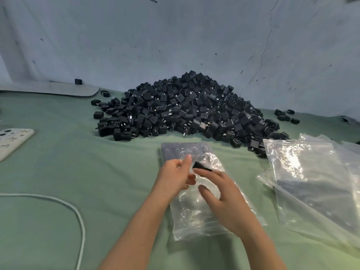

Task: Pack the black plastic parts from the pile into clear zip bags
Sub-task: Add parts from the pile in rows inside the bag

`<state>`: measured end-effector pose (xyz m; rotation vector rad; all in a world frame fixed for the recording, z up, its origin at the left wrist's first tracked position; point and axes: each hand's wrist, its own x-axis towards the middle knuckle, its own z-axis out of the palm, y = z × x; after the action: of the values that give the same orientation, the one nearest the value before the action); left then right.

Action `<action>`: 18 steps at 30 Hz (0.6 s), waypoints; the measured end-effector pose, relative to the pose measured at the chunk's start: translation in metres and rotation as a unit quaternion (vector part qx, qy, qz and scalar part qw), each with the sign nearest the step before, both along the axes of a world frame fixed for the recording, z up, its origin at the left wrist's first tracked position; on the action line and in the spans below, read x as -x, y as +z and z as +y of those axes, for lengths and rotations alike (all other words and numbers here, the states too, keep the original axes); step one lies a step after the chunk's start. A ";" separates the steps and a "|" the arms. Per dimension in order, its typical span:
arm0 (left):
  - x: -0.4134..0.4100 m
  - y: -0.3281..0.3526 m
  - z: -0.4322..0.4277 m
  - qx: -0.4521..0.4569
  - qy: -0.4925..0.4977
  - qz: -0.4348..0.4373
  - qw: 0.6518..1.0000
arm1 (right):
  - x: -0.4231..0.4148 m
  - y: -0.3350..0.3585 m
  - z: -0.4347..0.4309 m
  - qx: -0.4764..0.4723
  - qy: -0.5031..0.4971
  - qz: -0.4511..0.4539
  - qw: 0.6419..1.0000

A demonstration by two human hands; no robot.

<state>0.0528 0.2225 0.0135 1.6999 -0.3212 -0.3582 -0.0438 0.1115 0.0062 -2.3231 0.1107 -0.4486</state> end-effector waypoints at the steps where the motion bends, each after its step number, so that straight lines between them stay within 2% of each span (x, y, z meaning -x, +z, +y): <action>1: 0.005 -0.002 0.003 -0.021 0.003 -0.037 0.999 | 0.005 0.001 -0.002 -0.031 -0.022 -0.013 0.999; 3: 0.017 -0.010 0.009 -0.082 -0.043 -0.139 0.986 | 0.016 0.004 -0.005 -0.136 -0.048 -0.048 0.988; 5: 0.030 -0.021 0.013 -0.185 -0.167 -0.211 0.945 | 0.023 0.008 -0.003 -0.244 -0.044 -0.068 0.966; 7: 0.037 -0.032 0.014 -0.293 -0.262 -0.249 0.885 | 0.030 0.010 -0.001 -0.299 -0.030 -0.066 0.951; 8: 0.039 -0.036 0.014 -0.324 -0.275 -0.261 0.867 | 0.033 0.011 0.001 -0.310 -0.020 -0.064 0.948; 9: 0.040 -0.037 0.014 -0.332 -0.269 -0.271 0.863 | 0.036 0.012 0.002 -0.315 -0.012 -0.061 0.947; 18: 0.035 -0.023 0.012 -0.221 -0.207 -0.197 0.932 | 0.054 0.012 0.006 -0.325 0.006 -0.053 0.944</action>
<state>0.0173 0.2340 -0.0093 2.1469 -0.9640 -0.4165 -0.0975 0.1177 0.0184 -1.6460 0.1644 -0.4483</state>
